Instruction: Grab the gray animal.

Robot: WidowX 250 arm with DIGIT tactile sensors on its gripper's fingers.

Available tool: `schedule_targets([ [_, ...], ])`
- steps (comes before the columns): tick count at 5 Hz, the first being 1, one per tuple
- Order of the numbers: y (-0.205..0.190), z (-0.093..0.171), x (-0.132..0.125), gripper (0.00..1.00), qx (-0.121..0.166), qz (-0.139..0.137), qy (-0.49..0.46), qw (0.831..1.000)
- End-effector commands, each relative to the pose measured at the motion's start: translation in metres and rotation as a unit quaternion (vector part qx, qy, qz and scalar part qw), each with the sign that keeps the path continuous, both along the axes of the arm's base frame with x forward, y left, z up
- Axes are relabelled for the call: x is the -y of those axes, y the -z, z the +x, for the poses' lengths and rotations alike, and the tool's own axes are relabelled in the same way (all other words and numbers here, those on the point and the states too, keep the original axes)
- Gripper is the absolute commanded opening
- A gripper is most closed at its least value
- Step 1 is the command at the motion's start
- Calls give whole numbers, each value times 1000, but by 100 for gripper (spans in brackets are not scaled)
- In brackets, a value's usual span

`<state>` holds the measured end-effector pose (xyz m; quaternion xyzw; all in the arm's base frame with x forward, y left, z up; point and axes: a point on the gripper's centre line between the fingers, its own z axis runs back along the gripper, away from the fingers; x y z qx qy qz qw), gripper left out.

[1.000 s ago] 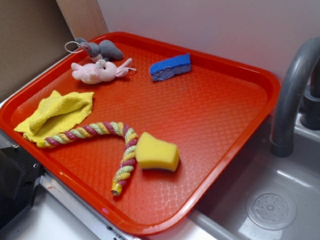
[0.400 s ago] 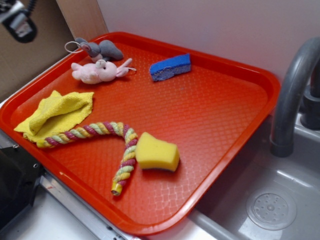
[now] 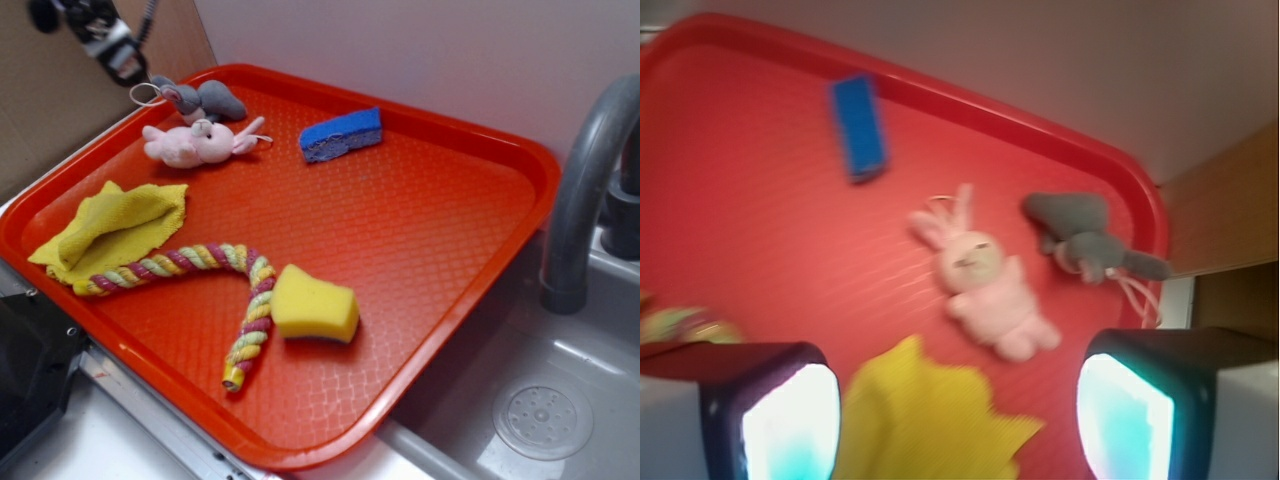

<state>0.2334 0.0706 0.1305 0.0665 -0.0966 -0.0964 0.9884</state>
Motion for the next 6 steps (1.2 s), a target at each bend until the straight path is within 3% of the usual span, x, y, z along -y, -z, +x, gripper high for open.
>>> schedule_targets([
  [1,17,35,-46,100,11,32,-47,998],
  [3,48,63,-70,100,-2,55,-70,996],
  [4,74,79,-79,100,-27,48,-68,996],
  [5,108,62,-77,0,-86,52,-40,994],
  [6,109,61,-82,0,-89,60,-44,993],
])
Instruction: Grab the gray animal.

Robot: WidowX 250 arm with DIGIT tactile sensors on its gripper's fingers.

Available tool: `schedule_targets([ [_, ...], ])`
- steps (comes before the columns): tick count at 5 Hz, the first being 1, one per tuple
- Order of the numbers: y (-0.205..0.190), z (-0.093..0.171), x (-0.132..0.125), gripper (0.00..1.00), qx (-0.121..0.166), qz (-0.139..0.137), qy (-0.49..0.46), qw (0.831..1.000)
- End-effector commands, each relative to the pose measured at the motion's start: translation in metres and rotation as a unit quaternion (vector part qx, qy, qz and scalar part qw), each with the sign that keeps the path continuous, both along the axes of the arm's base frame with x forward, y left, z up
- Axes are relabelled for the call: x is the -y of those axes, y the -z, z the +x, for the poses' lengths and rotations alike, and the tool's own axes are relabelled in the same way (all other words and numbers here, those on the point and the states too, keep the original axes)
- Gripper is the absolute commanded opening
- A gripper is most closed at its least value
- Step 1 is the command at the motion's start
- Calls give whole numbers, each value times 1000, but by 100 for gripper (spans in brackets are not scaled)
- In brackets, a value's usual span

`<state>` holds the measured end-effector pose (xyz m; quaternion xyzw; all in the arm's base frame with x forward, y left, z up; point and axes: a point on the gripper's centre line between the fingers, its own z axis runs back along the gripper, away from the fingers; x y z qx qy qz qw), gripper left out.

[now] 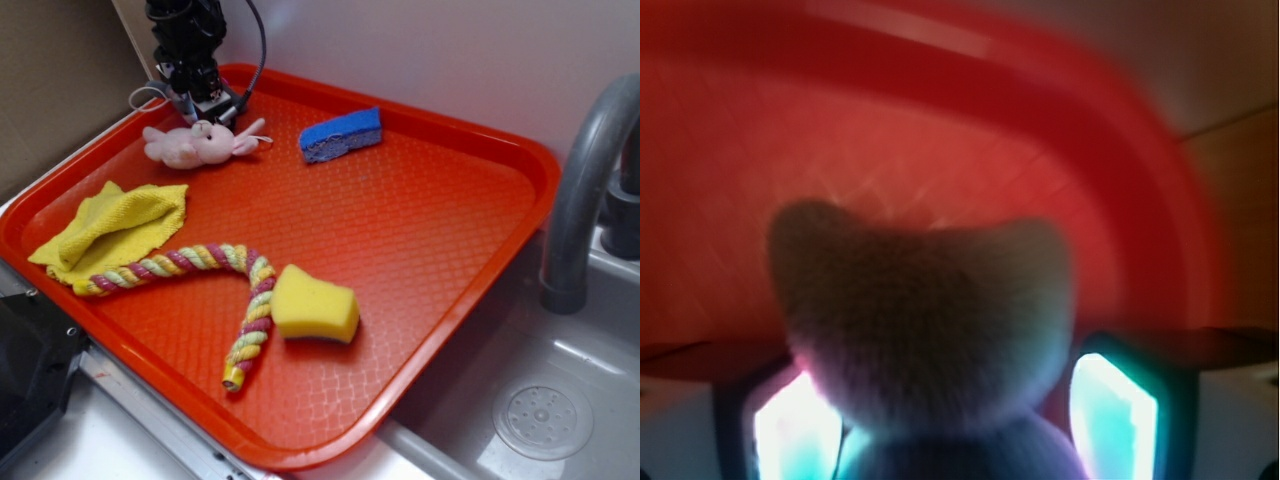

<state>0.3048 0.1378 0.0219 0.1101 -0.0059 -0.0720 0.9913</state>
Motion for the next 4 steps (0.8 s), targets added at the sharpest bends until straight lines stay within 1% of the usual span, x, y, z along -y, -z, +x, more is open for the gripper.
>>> schedule_targets([
  [1,-3,-12,-11,0,-6,15,-5,1000],
  [2,-41,-17,9,0,-7,30,-17,999],
  [3,-91,-23,39,0,9,14,-101,995],
  [4,-142,-30,76,0,33,-7,-123,992],
])
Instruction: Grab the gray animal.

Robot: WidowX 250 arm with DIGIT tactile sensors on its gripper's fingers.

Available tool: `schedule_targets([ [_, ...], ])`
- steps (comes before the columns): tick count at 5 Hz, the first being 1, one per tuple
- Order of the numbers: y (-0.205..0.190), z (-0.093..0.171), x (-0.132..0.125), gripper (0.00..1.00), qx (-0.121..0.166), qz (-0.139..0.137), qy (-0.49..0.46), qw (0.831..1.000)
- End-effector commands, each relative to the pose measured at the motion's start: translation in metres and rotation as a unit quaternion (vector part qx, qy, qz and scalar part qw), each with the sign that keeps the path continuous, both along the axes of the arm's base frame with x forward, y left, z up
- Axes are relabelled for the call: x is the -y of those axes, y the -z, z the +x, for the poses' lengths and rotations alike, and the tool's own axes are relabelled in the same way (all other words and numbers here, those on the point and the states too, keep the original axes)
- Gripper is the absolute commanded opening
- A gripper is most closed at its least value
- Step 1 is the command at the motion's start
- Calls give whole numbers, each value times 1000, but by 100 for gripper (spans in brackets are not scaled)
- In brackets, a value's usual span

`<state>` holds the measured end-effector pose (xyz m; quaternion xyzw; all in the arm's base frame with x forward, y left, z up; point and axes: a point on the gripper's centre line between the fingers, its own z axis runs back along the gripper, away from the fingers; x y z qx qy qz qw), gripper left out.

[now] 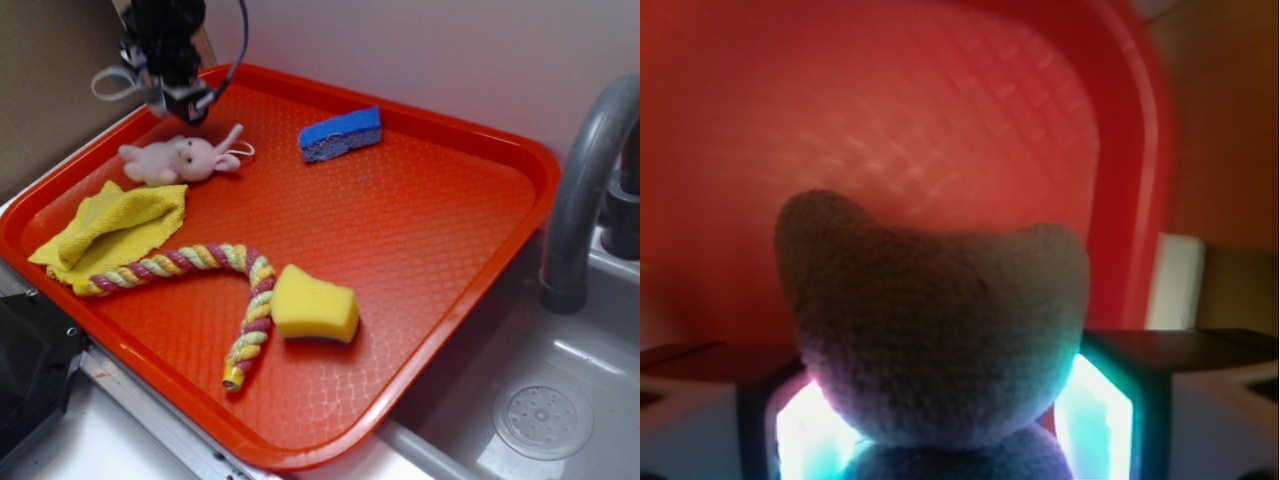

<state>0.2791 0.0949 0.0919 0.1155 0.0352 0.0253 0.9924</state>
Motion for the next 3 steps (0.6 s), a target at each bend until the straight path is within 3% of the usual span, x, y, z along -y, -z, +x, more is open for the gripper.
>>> schedule_targets([
  [1,-124,-23,67,0,80,-79,-69,991],
  [2,-146,-35,87,0,64,-147,-78,984],
  [3,-142,-40,99,0,44,-149,-79,985],
])
